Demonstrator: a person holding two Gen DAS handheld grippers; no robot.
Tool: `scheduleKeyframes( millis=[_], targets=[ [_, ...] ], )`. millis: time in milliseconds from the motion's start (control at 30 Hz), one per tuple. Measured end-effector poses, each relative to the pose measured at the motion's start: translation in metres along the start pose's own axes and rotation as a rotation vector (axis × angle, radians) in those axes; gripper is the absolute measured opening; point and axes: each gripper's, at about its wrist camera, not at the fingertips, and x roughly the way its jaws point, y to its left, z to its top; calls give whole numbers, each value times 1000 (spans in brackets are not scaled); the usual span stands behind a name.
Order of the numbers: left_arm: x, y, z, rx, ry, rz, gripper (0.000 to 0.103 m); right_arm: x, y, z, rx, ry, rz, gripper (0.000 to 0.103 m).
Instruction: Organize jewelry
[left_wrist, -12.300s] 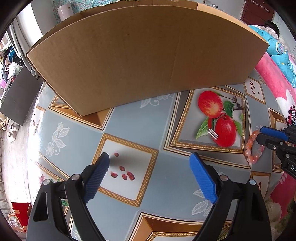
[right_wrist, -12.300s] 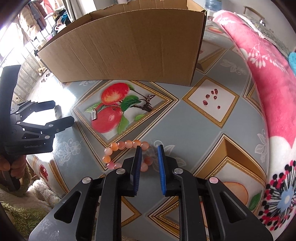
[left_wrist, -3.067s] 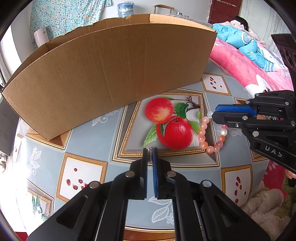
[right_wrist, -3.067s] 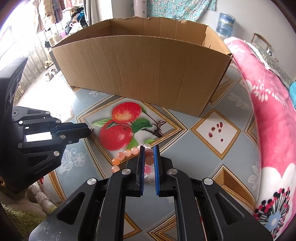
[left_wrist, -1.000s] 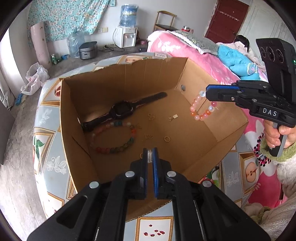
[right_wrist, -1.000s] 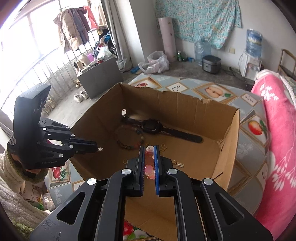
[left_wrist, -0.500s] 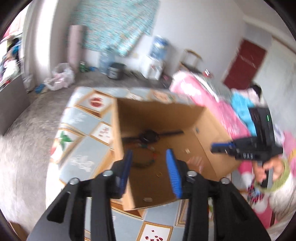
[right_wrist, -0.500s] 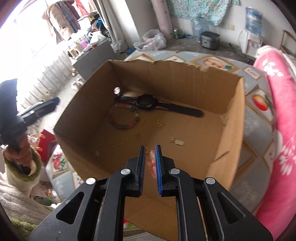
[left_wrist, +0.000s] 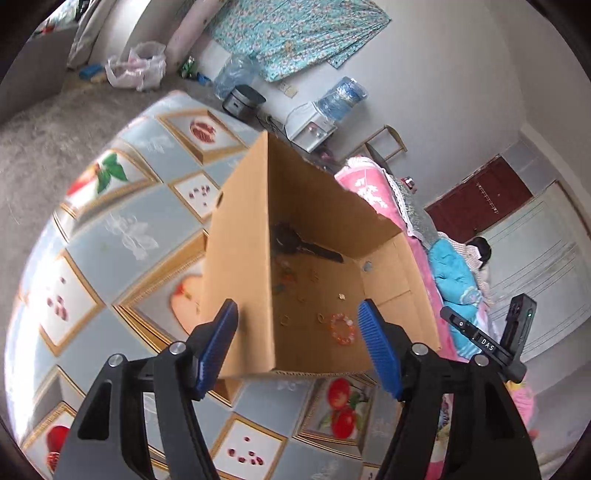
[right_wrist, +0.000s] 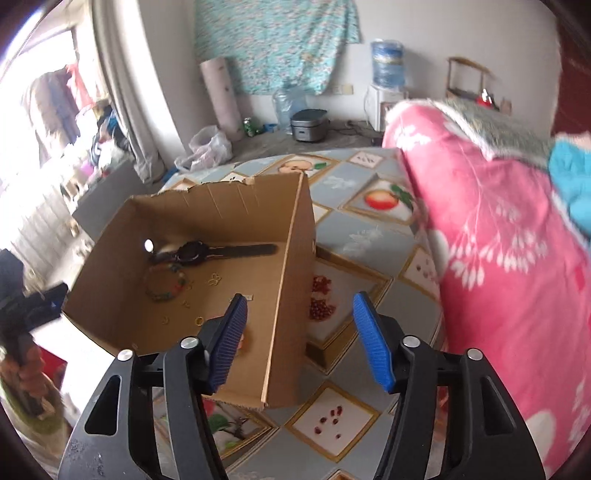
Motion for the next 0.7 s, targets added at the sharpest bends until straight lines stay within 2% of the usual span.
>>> scheduleKeyframes(
  millis=[100,167,367,500,700],
  targets=[
    [2,-2,-4,1,-18,5,69,19,-8,-7,84,90,148,59],
    [2,-3,-4,-6,-20,6,69,26,-5,-11,94,125,238,60],
    [-1,-19,-16,46,-18,81,70,22,10,-12,31,119,160,59],
    [-12,-27,-40,44,7,72,71,13,4,-22,58,124,166,59],
    [-39,-29,-79,7,24,66,71,-8,3,-55,94,141,190,59]
  ],
)
